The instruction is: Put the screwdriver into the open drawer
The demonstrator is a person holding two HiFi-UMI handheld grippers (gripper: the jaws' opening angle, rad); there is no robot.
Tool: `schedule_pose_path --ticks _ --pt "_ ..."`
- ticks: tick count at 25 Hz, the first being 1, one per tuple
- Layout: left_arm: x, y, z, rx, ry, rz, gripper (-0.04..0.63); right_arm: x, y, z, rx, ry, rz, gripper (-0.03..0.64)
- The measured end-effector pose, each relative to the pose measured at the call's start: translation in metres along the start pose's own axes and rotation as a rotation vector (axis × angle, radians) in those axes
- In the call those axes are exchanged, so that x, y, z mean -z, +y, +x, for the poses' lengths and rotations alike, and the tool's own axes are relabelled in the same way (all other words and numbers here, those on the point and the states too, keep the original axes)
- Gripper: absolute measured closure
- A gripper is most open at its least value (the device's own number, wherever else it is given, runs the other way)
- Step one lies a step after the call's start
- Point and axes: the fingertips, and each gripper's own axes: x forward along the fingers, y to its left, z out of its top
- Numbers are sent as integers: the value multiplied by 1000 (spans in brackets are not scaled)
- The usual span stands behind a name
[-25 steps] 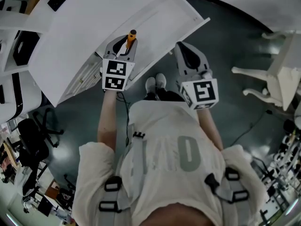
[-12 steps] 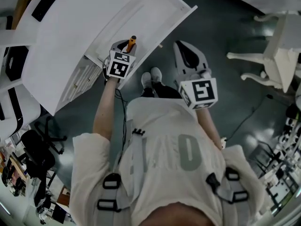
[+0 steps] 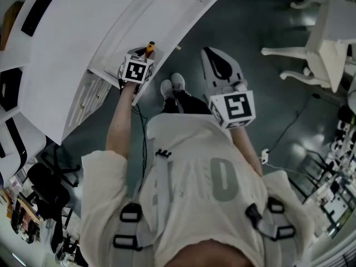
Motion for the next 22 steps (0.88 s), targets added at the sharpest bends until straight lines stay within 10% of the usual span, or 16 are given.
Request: schedule_pose_path --ticks 22 --pt "9 -1 40 56 108 -48 488 25 -2 -5 26 77 51 612"
